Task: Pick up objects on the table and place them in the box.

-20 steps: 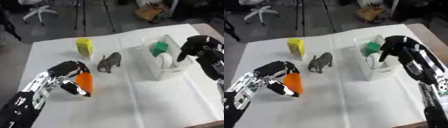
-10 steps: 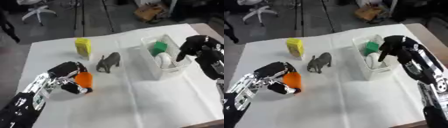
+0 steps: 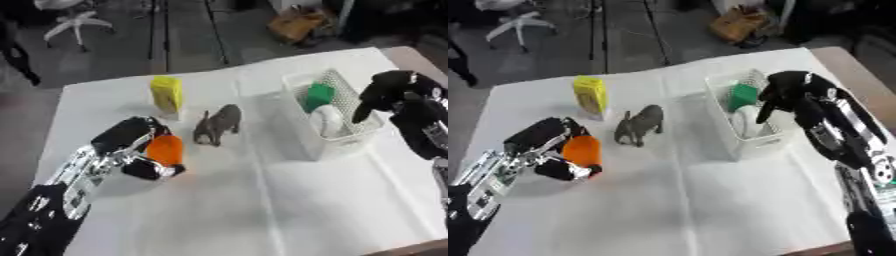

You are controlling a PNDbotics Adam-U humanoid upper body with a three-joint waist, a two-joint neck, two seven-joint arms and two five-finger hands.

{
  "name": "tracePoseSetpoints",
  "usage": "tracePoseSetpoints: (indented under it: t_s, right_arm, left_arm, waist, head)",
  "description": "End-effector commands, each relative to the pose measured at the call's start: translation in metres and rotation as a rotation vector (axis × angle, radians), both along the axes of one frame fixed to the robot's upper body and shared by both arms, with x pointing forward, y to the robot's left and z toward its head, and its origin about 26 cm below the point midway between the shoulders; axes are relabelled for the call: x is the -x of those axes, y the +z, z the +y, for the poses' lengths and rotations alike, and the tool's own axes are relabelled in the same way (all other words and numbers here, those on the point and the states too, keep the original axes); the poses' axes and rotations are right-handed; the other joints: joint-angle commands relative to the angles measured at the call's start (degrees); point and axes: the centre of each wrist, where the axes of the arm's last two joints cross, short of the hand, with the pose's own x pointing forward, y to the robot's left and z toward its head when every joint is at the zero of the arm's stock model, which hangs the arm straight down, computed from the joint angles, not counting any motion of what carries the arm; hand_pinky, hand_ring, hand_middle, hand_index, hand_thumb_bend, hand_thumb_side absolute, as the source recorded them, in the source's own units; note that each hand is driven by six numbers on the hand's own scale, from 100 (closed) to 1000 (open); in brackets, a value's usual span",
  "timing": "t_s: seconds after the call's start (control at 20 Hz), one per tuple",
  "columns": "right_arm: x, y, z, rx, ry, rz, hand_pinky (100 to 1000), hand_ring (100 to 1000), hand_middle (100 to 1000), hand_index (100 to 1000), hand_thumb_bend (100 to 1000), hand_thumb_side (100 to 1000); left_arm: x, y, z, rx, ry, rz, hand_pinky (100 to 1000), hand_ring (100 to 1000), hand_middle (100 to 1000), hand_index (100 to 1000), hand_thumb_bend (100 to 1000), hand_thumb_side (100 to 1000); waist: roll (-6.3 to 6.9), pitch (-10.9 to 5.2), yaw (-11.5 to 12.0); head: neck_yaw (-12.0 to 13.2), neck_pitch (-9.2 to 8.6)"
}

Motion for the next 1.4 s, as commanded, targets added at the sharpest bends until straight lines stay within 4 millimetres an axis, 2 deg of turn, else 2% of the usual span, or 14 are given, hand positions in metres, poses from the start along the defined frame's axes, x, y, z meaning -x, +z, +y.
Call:
tracePoseSetpoints:
  t_s: [0.05,0.4,0.5,0.6,0.75,0.9,1.2,1.4]
  right_arm:
    - [0.001,0.01,-0.001,0.011,0.01,-0.031,511,526,629,826,295,622]
    - [0.001,0.01,0.0,0.01,0.014,-0.029,511,527,629,826,295,621]
    - [0.001,0.01,0.001,0.009,0.018,-0.03,511,527,629,826,295,621]
    - [0.001,0.01,0.001,0.008,0.019,-0.03,511,527,629,826,296,620]
    - [0.0,0.013,0.003,0.008,0.033,-0.037,512,528,630,827,298,619]
    - [0.0,0.014,0.004,0.008,0.04,-0.04,512,528,630,827,298,619]
    - [0.001,0.03,0.016,0.006,0.096,-0.102,516,531,632,825,311,605]
    - [0.002,0.04,0.023,0.002,0.132,-0.132,517,533,632,825,316,601]
  left_arm:
    - [-0.007,0.032,0.006,0.015,-0.003,-0.056,276,278,346,472,377,496]
    - [-0.013,0.065,-0.003,0.147,-0.012,-0.073,268,273,343,473,424,487]
    - [-0.015,0.076,-0.013,0.204,-0.023,-0.095,268,273,343,473,424,487]
    - [-0.016,0.078,-0.016,0.224,-0.025,-0.101,270,275,345,475,430,487]
    - [-0.019,0.085,-0.036,0.294,-0.05,-0.114,270,274,344,476,440,481]
    - [-0.021,0.084,-0.044,0.326,-0.056,-0.12,270,274,344,476,440,481]
    - [-0.026,0.098,-0.083,0.482,-0.117,-0.171,310,287,354,488,480,469]
    - [-0.027,0.106,-0.093,0.55,-0.139,-0.242,324,294,359,492,497,467]
  waist:
    - [-1.0,-1.57,0.04]
    - [-0.97,-1.74,-0.13]
    - [-0.98,-1.81,-0.29]
    - [-0.98,-1.82,-0.33]
    - [-0.91,-1.71,-1.14]
    - [-0.87,-1.62,-1.43]
    - [-0.49,-0.04,-4.61]
    - [-0.12,0.73,-6.26]
  head:
    - [-0.18,0.35]
    - [0.0,0.38]
    - [0.19,0.37]
    - [0.23,0.36]
    - [0.88,0.22]
    - [1.02,0.1]
    - [2.68,-1.14]
    - [3.03,-1.85]
